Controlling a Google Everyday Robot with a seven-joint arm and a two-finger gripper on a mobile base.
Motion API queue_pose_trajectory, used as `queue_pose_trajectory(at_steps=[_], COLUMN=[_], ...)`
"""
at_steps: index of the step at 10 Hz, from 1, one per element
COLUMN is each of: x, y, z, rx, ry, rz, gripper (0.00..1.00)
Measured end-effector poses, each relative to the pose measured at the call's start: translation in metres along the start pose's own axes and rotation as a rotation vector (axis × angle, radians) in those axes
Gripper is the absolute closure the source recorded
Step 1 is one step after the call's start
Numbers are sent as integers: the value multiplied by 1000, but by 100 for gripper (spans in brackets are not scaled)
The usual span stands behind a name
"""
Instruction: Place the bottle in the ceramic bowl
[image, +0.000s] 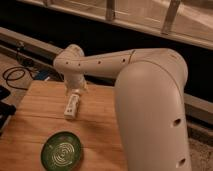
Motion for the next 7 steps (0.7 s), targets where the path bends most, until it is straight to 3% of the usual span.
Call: queue_pose_trajectory(at_steps=[2, 5, 7], x=[3, -6, -9], y=[7, 46, 51], z=[22, 61, 86], rx=[-13, -59, -74], ry=[49, 126, 171], rz=[-16, -38, -38], gripper=[35, 35, 35])
